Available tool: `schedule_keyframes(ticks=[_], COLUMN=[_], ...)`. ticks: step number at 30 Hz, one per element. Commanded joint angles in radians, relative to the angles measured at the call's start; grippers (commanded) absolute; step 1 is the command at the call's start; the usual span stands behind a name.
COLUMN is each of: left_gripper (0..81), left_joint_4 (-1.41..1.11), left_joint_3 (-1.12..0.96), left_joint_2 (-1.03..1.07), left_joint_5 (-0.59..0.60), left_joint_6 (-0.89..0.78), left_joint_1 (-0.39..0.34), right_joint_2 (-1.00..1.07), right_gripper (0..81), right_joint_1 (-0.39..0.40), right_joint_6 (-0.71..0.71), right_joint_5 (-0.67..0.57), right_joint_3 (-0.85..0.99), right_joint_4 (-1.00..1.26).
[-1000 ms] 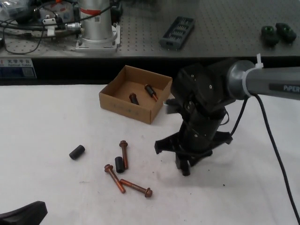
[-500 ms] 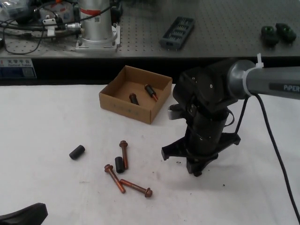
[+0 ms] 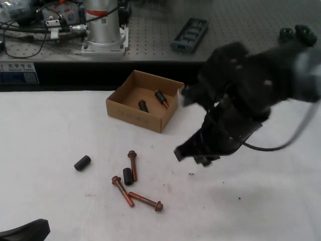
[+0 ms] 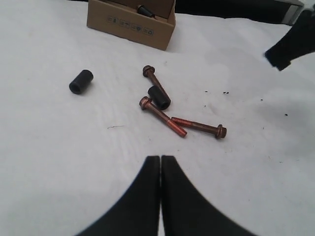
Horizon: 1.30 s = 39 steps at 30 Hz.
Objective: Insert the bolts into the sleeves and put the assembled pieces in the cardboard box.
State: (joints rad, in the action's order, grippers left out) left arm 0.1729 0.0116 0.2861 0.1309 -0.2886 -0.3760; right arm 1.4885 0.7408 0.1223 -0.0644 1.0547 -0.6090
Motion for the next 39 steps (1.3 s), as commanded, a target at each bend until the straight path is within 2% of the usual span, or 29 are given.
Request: schedule_keyframes(ticks=[1,7,12,15,19,24,28,34,36,38,39], left_gripper=[0.6,0.6,0.6,0.6,0.6,0.6,0.6,0.4,4.2,14.6,24.4], left_joint_4=[-0.023,-0.013,0.015,-0.075,-0.059,0.14,0.229,0.23,0.23,0.23,0.23], left_joint_3=[-0.012,-0.015,-0.08,-0.094,-0.151,-0.298,-0.408,-0.551,-0.599,-0.642,-0.665], left_joint_2=[0.003,0.003,0.003,0.006,0.076,0.306,0.515,0.79,0.872,0.942,0.978], left_joint_5=[0.007,0.174,0.195,0.196,0.189,0.164,0.14,0.075,0.086,0.113,0.127], left_joint_6=[-0.036,-0.128,-0.141,-0.281,-0.295,-0.175,-0.113,-0.138,-0.204,-0.252,-0.271], left_joint_1=[0.0,0.0,0.0,0.0,0.0,0.0,0.0,0.0,0.0,0.0,0.0], right_joint_2=[0.014,-0.238,-0.345,-0.349,-0.354,-0.356,-0.356,-0.356,-0.356,-0.356,-0.356], right_gripper=[6.4,6.4,6.4,6.4,6.4,6.4,6.4,6.4,6.4,6.4,6.4], right_joint_1=[-0.008,0.03,0.03,0.03,0.03,0.03,0.03,0.03,0.03,0.03,0.03], right_joint_6=[0.002,0.062,0.087,0.094,0.109,0.109,0.109,0.101,0.101,0.101,0.101], right_joint_5=[-0.033,-0.019,-0.011,0.029,-0.002,-0.069,-0.064,-0.037,-0.037,-0.037,-0.037], right_joint_3=[-0.041,-0.363,-0.584,-0.662,-0.681,-0.681,-0.681,-0.703,-0.704,-0.704,-0.704], right_joint_4=[0.055,0.392,0.647,0.783,0.849,0.856,0.856,0.857,0.855,0.855,0.855])
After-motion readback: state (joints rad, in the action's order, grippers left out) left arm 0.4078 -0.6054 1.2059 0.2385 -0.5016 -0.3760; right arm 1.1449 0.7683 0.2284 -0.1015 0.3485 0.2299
